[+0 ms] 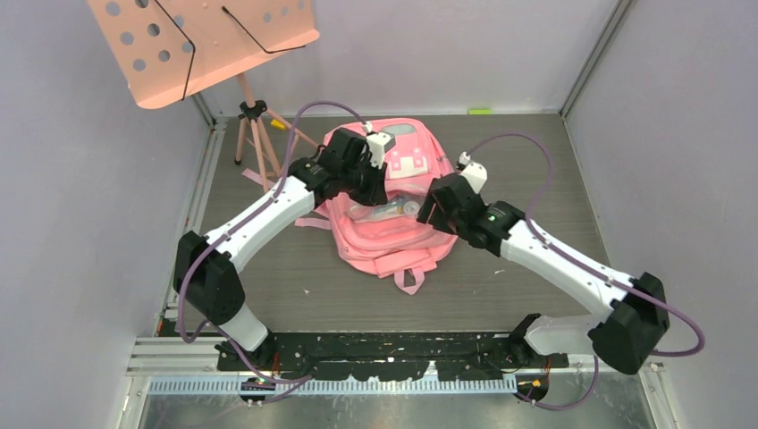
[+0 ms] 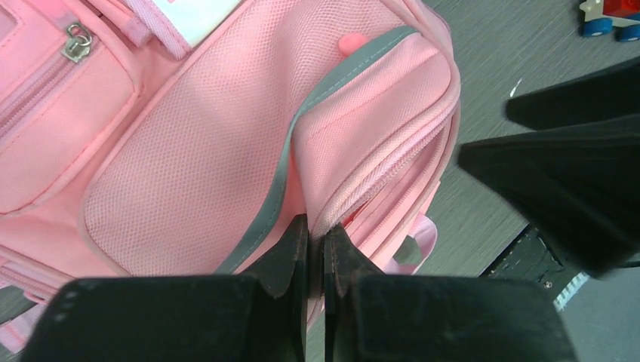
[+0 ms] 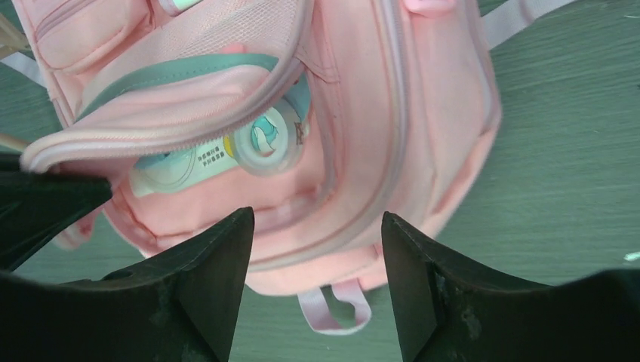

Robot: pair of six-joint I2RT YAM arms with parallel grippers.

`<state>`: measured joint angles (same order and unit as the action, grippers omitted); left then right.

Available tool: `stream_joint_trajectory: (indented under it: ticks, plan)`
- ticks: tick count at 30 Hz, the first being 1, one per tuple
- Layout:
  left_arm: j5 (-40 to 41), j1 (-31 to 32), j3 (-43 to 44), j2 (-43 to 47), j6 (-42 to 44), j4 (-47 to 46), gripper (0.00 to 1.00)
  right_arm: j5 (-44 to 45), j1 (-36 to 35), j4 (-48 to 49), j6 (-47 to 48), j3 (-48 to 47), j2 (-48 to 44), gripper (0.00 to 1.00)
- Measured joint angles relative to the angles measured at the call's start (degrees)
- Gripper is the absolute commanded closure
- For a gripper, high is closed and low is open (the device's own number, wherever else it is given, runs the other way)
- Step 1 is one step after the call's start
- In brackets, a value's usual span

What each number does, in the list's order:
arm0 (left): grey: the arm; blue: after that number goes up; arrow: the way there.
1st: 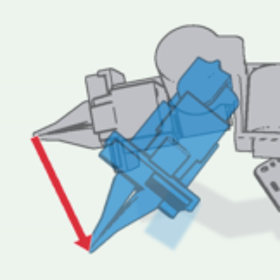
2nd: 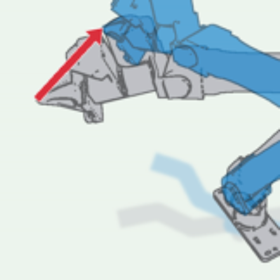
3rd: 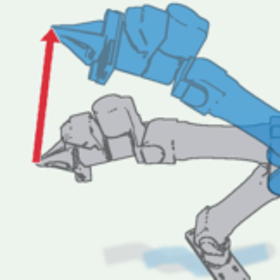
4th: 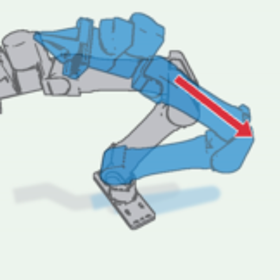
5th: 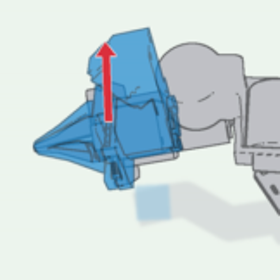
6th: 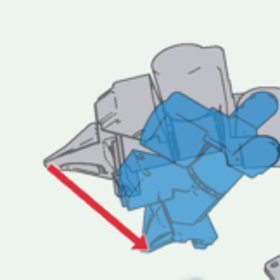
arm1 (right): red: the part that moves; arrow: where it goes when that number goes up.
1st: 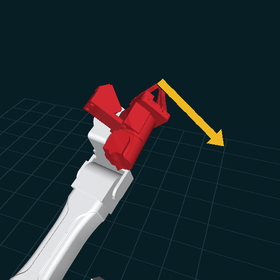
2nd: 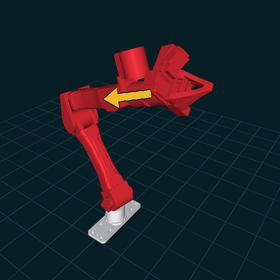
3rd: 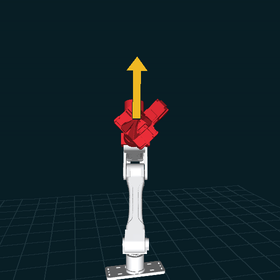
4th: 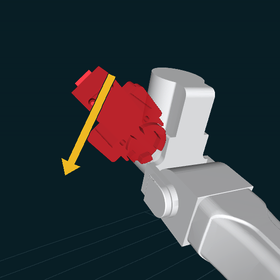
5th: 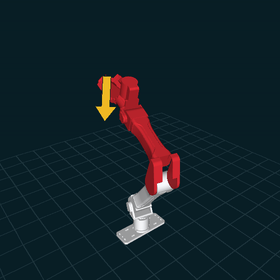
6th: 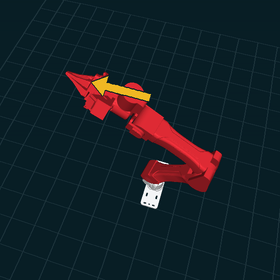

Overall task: Pack the student bag
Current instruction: Place the stationery in the student bag, then zip the student bag at the center of the board.

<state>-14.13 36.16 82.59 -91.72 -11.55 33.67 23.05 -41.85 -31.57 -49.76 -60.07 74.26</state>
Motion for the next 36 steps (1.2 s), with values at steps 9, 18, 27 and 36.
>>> stream_joint_trajectory:
  ticks: [9, 18, 27, 36]
  plan:
    - [0.26, 4.68, -5.03, -0.11, 0.26, -3.21, 1.00, -3.39, 5.62, -7.56, 2.71, 1.05, -13.18, 0.21]
    - [7.52, 16.17, -5.03, -3.17, 0.74, -6.62, 0.61, -8.55, 13.90, -7.15, 4.48, 1.97, -10.95, 0.19]
    - [8.98, 18.14, -15.32, 6.75, -0.24, -11.32, 0.14, -12.92, 14.21, -4.59, 4.13, 6.05, -10.73, 0.19]
    - [13.29, 15.67, -23.58, 20.85, -1.11, -12.48, 0.11, -15.30, 14.21, -2.58, 1.49, 13.51, -11.30, 0.29]
